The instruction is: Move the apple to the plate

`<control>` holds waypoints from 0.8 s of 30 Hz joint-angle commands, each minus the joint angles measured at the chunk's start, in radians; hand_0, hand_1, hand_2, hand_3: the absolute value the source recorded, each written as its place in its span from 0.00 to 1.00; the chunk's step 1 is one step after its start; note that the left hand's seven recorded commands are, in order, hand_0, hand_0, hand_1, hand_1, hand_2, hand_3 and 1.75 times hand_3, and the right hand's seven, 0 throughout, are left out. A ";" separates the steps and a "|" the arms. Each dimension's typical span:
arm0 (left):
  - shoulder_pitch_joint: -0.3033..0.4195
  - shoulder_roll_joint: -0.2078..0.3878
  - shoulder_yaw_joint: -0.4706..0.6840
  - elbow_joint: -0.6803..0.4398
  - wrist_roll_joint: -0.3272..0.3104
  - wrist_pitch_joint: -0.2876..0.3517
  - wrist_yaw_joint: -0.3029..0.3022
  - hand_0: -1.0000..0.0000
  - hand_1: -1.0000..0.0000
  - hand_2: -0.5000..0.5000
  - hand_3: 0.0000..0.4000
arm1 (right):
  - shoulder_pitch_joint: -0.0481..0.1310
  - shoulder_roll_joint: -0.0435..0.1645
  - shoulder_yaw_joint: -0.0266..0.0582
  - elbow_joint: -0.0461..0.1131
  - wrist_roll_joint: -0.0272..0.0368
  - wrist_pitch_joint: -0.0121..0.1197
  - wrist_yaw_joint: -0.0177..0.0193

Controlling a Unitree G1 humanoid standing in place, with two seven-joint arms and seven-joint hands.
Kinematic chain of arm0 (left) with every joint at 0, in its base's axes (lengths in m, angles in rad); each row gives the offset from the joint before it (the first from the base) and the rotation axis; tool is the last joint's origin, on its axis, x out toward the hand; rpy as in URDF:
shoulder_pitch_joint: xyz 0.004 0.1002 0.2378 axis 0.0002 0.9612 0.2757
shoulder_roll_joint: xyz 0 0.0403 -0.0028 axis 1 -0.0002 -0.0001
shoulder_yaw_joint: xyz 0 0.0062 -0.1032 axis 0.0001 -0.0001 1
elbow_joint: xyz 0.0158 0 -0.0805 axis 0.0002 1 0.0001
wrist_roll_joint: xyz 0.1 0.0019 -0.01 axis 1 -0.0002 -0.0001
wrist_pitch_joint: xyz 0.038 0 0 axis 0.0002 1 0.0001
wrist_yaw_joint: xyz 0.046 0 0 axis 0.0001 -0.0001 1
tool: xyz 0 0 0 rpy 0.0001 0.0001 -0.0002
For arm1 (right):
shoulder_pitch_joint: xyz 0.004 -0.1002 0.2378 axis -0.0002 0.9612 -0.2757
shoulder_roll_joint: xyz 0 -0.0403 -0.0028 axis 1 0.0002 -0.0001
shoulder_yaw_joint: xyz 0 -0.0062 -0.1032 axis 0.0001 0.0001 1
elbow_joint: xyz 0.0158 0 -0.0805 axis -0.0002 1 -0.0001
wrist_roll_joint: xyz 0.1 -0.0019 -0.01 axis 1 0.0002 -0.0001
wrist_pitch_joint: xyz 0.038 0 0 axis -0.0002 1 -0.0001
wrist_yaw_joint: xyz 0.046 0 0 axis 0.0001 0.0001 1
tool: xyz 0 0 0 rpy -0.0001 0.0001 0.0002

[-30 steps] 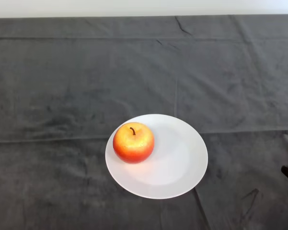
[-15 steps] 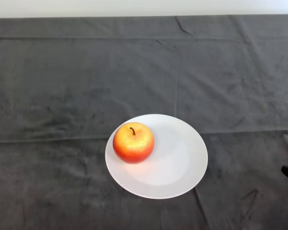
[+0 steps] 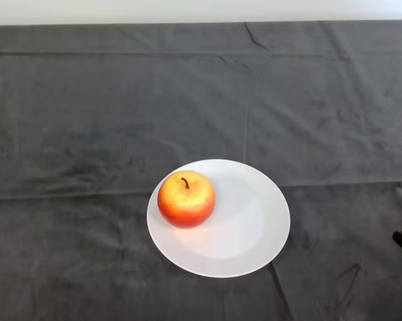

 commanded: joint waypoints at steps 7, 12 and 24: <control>-0.009 0.070 -0.018 0.033 0.002 -0.020 0.006 1.00 1.00 0.50 0.00 | 0.028 0.015 0.0171 0.028 0.0314 0.011 0.0018; -0.008 0.071 -0.020 0.032 0.000 -0.019 0.005 1.00 1.00 0.50 0.00 | 0.028 0.015 0.0171 0.028 0.0314 0.011 0.0019; -0.006 0.071 -0.026 0.034 -0.003 -0.019 0.006 1.00 1.00 0.50 0.00 | 0.028 0.015 0.0170 0.028 0.0314 0.011 0.0019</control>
